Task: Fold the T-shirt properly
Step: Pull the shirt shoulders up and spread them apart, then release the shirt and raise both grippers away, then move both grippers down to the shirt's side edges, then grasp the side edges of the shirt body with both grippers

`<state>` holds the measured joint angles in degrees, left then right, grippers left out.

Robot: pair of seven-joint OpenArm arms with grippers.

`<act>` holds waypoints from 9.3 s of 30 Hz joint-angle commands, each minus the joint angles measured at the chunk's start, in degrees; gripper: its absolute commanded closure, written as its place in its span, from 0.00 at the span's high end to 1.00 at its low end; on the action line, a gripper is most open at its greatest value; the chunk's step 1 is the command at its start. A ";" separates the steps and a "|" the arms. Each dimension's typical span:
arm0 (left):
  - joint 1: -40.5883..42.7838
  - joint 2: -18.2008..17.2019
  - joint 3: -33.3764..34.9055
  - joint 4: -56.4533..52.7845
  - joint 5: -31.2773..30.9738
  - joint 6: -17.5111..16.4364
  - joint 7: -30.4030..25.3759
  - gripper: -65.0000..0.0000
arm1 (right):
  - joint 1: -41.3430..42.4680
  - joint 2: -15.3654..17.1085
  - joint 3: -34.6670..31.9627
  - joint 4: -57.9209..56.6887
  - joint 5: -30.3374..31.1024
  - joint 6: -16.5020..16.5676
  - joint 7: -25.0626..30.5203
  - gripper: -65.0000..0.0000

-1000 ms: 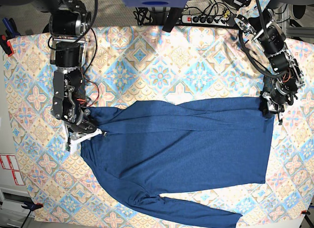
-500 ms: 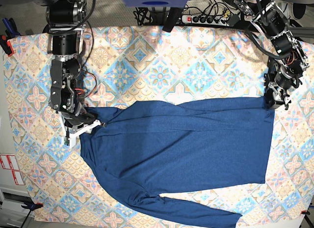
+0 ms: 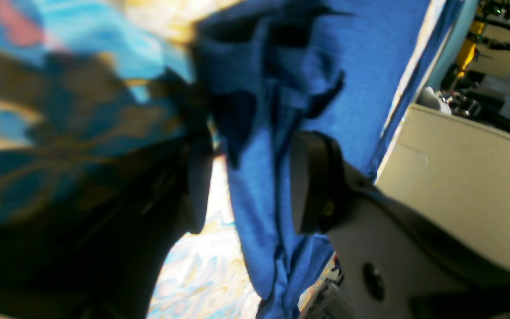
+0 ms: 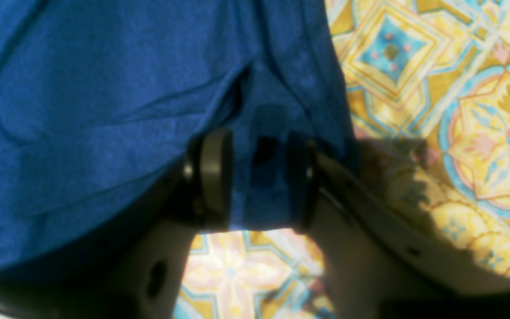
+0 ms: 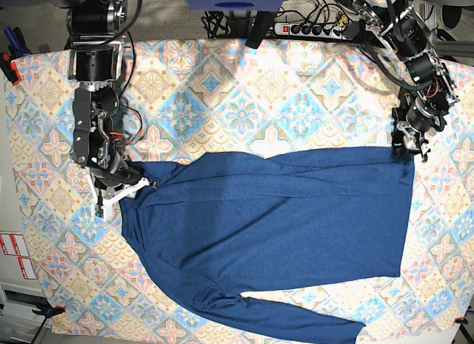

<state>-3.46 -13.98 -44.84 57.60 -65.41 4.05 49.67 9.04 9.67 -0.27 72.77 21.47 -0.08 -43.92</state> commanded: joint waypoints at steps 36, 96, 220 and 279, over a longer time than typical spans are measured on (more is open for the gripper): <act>-7.83 -0.40 1.81 -7.45 2.51 -0.67 -1.89 0.00 | -0.29 -2.77 13.15 -4.16 0.64 0.30 -5.53 0.48; 16.61 -2.42 1.54 12.95 -4.44 -3.48 5.14 0.00 | -14.71 -2.68 28.54 10.17 9.08 0.38 -16.34 0.02; -20.23 -3.30 11.83 -24.59 49.10 -7.00 -29.67 0.38 | -3.98 1.71 2.69 15.89 -1.21 0.38 -14.76 0.39; -9.77 -3.82 19.56 -7.01 42.07 -19.40 -23.08 0.31 | 2.96 1.63 1.46 6.57 -3.94 0.30 -12.12 0.31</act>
<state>-12.16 -16.99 -25.10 49.60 -22.90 -15.18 27.59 10.61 10.66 1.06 78.56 17.15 -0.05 -56.97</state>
